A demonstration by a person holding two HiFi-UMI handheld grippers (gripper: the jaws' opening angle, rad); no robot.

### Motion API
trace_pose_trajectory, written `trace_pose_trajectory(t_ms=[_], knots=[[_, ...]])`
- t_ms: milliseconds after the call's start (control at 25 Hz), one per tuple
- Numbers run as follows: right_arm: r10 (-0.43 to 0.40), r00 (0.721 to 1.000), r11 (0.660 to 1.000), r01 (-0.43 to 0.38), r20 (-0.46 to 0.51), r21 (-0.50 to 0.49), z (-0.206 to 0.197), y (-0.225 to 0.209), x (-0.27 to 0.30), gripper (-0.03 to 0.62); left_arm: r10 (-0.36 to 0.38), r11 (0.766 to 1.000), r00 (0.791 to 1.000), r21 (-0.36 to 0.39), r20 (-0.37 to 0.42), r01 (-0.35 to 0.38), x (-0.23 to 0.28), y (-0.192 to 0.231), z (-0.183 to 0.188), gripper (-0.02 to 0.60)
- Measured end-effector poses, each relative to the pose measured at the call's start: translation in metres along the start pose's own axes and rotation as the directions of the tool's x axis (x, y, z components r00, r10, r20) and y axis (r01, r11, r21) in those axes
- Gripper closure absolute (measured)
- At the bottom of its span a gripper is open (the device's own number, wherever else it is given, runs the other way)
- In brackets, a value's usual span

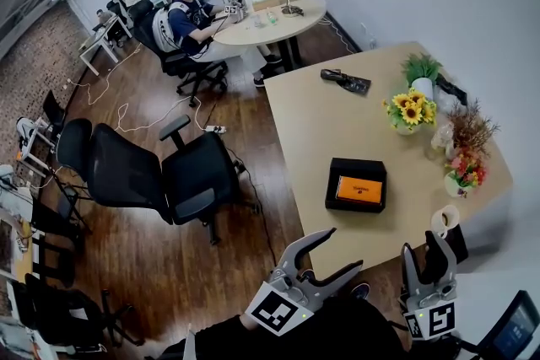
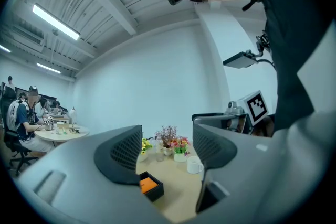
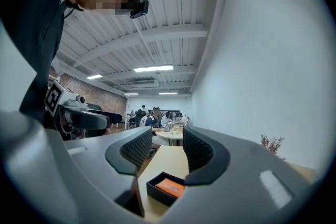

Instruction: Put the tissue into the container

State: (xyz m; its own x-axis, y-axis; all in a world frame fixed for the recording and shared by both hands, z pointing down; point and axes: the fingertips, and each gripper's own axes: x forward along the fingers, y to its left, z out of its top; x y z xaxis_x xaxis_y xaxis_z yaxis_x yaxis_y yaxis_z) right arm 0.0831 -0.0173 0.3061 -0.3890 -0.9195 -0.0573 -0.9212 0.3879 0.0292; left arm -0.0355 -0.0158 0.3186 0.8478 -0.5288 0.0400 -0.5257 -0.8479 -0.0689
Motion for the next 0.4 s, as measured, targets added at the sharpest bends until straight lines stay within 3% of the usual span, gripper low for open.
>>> trace_pose_trajectory(t_ms=[400], knots=[[0.006,1.000,1.000,-0.006,-0.006,-0.001,-0.0018,0.0039,0.0046,0.421,0.000,1.000,1.000,-0.004,-0.005,0.000,-0.0018,0.0046,-0.0025,0.293]])
